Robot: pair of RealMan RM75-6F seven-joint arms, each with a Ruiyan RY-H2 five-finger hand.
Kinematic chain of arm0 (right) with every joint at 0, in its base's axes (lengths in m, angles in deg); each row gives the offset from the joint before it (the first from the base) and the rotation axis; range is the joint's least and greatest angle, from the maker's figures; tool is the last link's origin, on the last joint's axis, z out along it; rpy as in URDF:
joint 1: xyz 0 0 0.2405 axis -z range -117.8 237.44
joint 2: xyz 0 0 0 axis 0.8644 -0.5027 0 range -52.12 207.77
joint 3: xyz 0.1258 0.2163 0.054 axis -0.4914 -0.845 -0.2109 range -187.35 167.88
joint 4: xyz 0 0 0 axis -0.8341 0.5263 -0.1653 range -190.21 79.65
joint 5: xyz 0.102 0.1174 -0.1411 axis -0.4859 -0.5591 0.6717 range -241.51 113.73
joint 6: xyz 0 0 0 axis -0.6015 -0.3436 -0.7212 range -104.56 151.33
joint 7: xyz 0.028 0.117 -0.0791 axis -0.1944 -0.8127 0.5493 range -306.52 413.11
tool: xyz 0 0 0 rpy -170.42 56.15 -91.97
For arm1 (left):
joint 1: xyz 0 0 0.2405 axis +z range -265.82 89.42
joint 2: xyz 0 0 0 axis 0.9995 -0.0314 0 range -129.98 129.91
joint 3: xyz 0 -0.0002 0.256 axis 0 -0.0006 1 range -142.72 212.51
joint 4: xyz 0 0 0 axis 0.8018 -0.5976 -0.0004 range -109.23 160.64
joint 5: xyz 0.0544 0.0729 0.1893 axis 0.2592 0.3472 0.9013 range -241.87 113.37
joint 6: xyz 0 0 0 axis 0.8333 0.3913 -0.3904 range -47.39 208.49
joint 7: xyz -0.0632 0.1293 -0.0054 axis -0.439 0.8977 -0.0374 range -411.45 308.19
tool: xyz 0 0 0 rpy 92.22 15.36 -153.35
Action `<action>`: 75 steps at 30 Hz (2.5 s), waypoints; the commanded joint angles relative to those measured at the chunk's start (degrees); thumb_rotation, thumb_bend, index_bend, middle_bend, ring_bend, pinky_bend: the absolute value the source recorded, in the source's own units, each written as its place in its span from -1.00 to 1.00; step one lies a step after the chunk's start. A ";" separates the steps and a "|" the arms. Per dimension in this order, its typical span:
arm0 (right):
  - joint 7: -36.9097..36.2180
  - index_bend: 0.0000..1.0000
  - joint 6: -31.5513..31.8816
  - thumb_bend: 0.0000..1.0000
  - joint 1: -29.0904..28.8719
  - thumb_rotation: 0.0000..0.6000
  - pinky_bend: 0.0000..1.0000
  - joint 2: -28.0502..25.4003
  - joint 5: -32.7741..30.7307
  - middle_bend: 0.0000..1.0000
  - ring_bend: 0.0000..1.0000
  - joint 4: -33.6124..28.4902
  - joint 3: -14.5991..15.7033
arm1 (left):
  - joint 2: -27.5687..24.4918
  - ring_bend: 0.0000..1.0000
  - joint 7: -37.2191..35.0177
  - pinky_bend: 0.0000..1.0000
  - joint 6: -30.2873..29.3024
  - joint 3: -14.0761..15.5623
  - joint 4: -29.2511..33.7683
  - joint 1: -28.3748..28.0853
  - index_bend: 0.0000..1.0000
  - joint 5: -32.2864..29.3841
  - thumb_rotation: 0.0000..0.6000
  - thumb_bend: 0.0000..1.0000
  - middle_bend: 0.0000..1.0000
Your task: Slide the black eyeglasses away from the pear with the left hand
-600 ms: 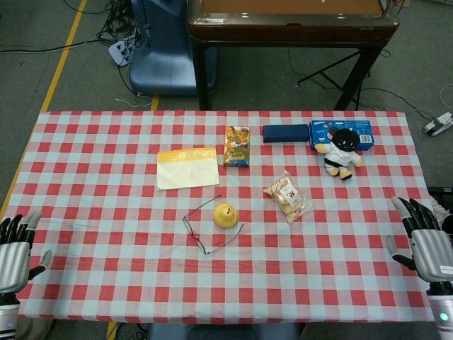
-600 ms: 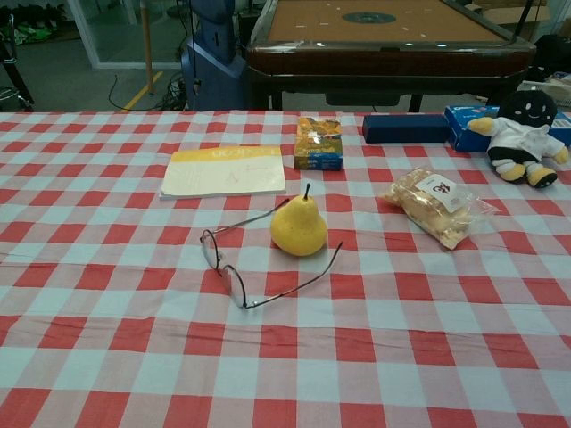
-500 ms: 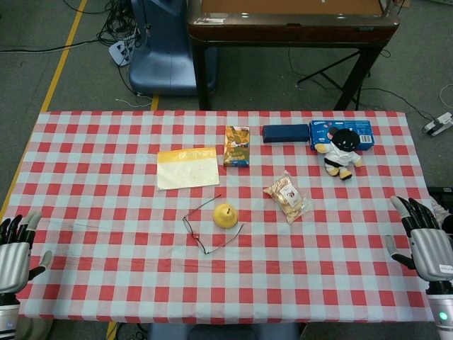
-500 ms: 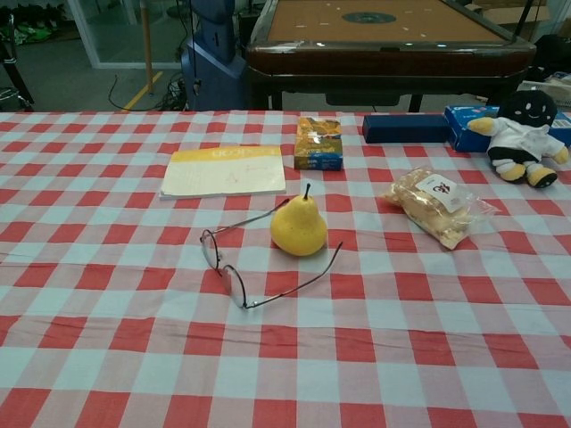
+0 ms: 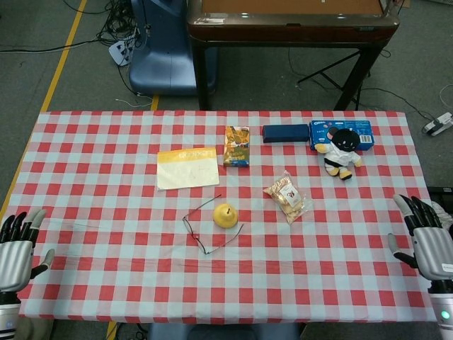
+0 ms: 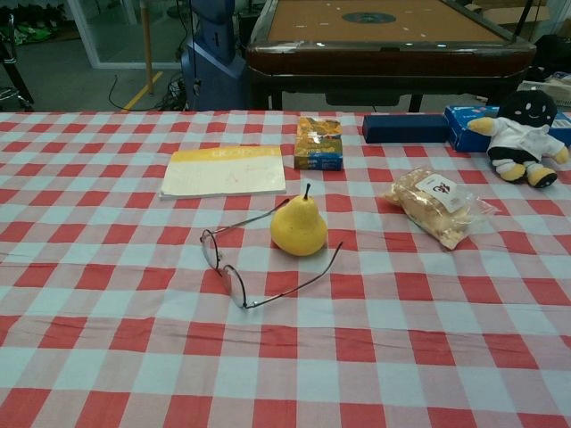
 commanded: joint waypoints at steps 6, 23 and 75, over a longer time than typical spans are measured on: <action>0.50 -1.00 -0.02 -0.14 -0.14 1.00 -0.86 -0.60 -0.08 -0.83 -1.00 -0.57 -0.22 | -1.10 -0.81 -3.39 -0.76 1.28 0.21 -0.39 -2.29 -1.00 4.10 1.00 -0.31 -0.91; 1.55 -1.00 -0.41 -0.14 -0.14 1.00 -0.86 -1.26 -0.45 -0.83 -1.00 -1.73 -0.13 | -0.85 0.48 -15.85 0.67 10.26 3.15 -6.07 -16.30 -0.69 23.02 1.00 -0.31 0.64; -0.78 -1.00 -1.29 -0.14 0.49 1.00 -0.86 -0.29 -2.01 -0.83 -1.00 1.56 0.08 | 12.86 0.88 -1.86 0.95 46.06 0.86 -5.16 -40.24 -0.82 0.33 1.00 0.02 1.00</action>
